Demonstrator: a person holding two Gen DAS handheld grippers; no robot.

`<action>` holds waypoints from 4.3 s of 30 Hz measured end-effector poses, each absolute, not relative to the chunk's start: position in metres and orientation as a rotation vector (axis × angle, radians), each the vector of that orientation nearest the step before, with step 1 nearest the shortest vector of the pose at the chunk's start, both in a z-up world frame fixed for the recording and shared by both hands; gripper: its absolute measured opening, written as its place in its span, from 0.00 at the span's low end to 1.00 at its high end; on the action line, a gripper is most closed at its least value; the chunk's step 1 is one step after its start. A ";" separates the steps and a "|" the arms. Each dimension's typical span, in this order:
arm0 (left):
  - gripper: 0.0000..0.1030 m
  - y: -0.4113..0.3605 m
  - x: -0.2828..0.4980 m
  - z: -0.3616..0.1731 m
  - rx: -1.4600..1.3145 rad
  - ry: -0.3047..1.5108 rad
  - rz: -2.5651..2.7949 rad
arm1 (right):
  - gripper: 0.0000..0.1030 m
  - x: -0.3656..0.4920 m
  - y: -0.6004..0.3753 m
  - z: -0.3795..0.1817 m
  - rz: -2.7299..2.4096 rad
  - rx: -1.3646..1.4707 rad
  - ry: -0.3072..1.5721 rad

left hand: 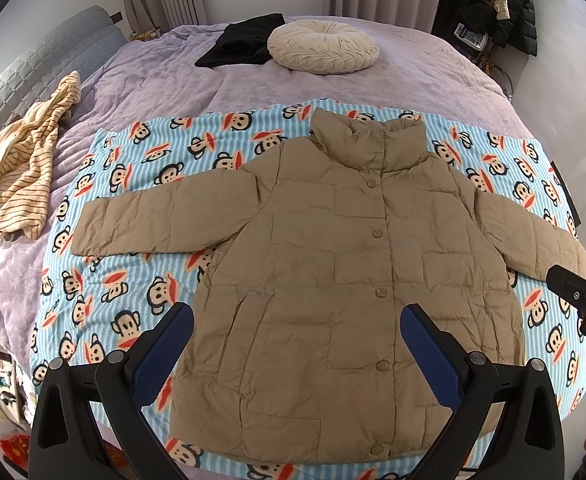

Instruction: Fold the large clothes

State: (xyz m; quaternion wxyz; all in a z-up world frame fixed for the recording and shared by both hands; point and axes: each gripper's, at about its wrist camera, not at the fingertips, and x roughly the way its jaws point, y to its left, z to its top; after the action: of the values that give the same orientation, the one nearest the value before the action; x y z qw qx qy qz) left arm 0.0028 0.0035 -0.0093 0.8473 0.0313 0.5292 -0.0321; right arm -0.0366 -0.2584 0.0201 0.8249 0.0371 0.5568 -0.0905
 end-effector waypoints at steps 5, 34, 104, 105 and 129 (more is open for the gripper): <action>1.00 0.010 0.000 -0.014 0.053 1.118 -0.067 | 1.00 -0.036 -0.258 0.020 -0.192 0.079 1.188; 1.00 0.147 0.047 -0.123 -0.177 1.294 0.009 | 1.00 0.007 -0.177 -0.075 -0.070 0.164 1.348; 0.10 -0.052 0.164 -0.219 0.110 1.032 -0.456 | 0.25 0.085 -0.221 -0.213 0.045 0.544 1.306; 0.10 -0.058 0.159 -0.228 0.153 1.042 -0.442 | 0.25 0.079 -0.231 -0.213 0.030 0.547 1.309; 0.92 0.189 0.198 -0.220 -0.380 1.145 -0.100 | 0.79 0.114 -0.030 -0.170 0.312 -0.383 1.036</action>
State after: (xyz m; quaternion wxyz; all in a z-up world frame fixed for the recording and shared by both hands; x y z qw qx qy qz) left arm 0.1983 0.1892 -0.2204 0.8225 -0.1784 0.5381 -0.0468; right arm 0.1136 -0.0299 -0.1704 0.8397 -0.1810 0.4902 0.1475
